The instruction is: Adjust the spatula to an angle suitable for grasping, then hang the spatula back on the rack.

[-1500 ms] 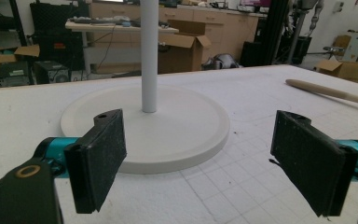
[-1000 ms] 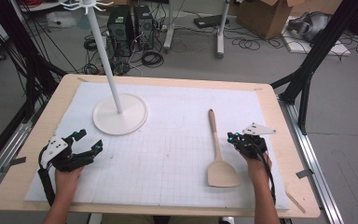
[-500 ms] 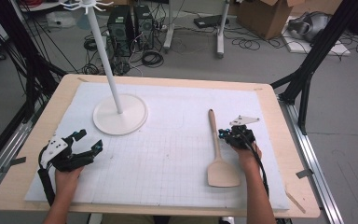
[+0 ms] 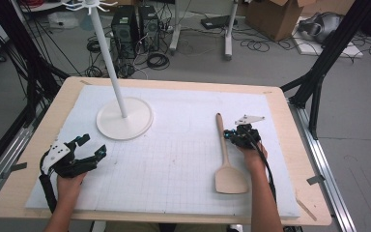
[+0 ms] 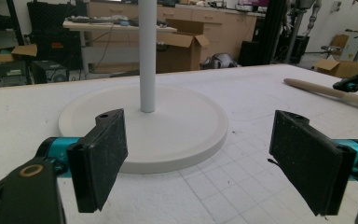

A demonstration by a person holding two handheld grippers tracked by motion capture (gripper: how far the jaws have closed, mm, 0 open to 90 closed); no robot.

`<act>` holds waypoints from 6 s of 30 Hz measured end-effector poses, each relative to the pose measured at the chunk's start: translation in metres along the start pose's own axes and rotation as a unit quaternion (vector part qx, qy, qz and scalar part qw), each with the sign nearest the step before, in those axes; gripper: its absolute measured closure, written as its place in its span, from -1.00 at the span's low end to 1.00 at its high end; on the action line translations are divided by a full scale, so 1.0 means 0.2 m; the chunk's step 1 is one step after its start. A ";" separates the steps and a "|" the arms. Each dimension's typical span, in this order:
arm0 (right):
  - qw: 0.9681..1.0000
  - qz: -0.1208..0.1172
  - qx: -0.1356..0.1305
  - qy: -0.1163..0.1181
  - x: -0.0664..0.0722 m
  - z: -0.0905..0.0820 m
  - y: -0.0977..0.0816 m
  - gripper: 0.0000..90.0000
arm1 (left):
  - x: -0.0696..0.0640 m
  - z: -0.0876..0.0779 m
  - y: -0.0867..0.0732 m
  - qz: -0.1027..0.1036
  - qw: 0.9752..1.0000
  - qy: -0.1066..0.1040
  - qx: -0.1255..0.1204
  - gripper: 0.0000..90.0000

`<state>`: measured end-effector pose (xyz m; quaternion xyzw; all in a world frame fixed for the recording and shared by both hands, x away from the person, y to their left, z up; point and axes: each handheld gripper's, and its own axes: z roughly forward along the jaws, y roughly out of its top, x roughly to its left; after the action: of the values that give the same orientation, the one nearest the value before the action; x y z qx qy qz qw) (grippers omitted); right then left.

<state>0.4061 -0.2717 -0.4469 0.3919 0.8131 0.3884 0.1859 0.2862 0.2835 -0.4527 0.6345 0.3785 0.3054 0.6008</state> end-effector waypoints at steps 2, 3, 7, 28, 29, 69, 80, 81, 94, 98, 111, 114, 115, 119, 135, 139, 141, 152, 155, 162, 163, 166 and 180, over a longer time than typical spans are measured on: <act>1.000 0.005 0.000 -0.001 -0.01 0.01 0.01 0.99 | 0.00 0.00 0.00 0.000 1.000 0.000 0.000 -0.57; 1.000 0.008 -0.001 -0.003 -0.03 0.03 0.02 0.99 | 0.00 0.00 0.00 0.000 1.000 0.000 0.000 -0.57; 1.000 0.009 0.002 0.003 -0.03 0.06 0.04 0.99 | 0.00 0.00 0.00 -0.001 1.000 0.000 0.000 -0.56; 0.993 -0.041 0.008 0.114 0.07 0.14 0.11 0.99 | 0.00 0.00 0.00 -0.001 1.000 -0.002 0.001 -0.55; 0.992 -0.044 0.010 0.116 0.07 0.14 0.11 0.99 | 0.00 0.00 0.00 -0.001 1.000 -0.002 0.001 -0.55; 0.994 0.005 -0.076 0.075 0.13 -0.23 0.15 -0.10 | 0.00 0.00 0.00 0.000 1.000 -0.004 -0.002 -0.55; 0.991 0.029 -0.123 -0.038 0.19 -0.49 -0.11 -0.61 | 0.00 0.00 0.00 0.000 1.000 -0.005 -0.001 -0.55; 0.991 0.027 -0.124 -0.043 0.20 -0.51 -0.14 -0.63 | 0.00 0.00 0.00 0.000 1.000 -0.005 -0.002 -0.55; 0.986 0.035 -0.151 -0.058 0.22 -0.61 -0.25 -0.64 | 0.00 0.00 0.00 0.001 1.000 -0.003 -0.001 -0.56; 0.985 0.040 -0.159 -0.051 0.25 -0.63 -0.23 -0.64 | 0.00 0.00 0.00 0.001 1.000 -0.002 -0.002 -0.56; 0.989 0.028 -0.144 -0.009 0.35 -0.53 -0.14 -0.61 | 0.00 0.00 0.00 0.002 1.000 -0.003 -0.003 -0.56; 0.993 -0.001 -0.122 -0.001 0.40 -0.47 -0.10 -0.47 | 0.00 0.00 0.00 0.004 1.000 -0.003 -0.002 -0.56; 0.993 -0.001 -0.122 -0.001 0.40 -0.47 -0.10 -0.47 | 0.00 0.00 0.00 0.004 1.000 -0.002 -0.003 -0.56; 0.997 -0.039 -0.067 0.000 0.45 -0.38 -0.07 -0.31 | -0.01 0.00 0.00 0.007 1.000 -0.001 -0.002 -0.56; 0.997 -0.050 0.059 0.012 0.45 -0.21 0.02 -0.02 | -0.01 0.00 0.00 0.005 1.000 -0.001 -0.003 -0.56; 0.995 -0.053 0.087 0.015 0.45 -0.15 0.06 0.00 | -0.01 0.00 0.00 0.005 1.000 -0.001 -0.003 -0.56; 0.994 -0.052 0.099 0.017 0.45 -0.13 0.08 0.02 | -0.01 0.00 0.00 0.004 1.000 -0.001 -0.003 -0.56; 0.990 -0.050 0.131 0.016 0.43 -0.06 0.08 0.23 | -0.01 0.00 0.00 0.004 1.000 -0.002 -0.003 -0.56; 0.989 -0.050 0.135 0.027 0.42 -0.05 0.07 0.33 | -0.01 0.00 0.00 0.004 1.000 -0.002 -0.004 -0.56; 0.989 -0.045 0.135 0.041 0.42 -0.05 0.07 0.54 | -0.01 0.00 0.00 0.004 1.000 -0.002 -0.003 -0.56; 0.989 -0.040 0.134 0.044 0.42 -0.05 0.07 0.59 | -0.01 0.00 0.00 0.004 1.000 -0.002 -0.003 -0.56; 0.989 -0.031 0.133 0.047 0.41 -0.05 0.07 0.66 | 0.00 0.00 0.00 0.003 1.000 -0.002 -0.004 -0.56; 0.994 -0.017 0.096 0.057 0.40 -0.10 0.09 0.74 | 0.00 0.00 0.00 0.003 1.000 -0.001 -0.004 -0.55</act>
<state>0.3513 -0.2120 -0.4202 0.3712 0.8624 0.3270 0.1076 0.2852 0.2832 -0.4530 0.6334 0.3745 0.3077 0.6032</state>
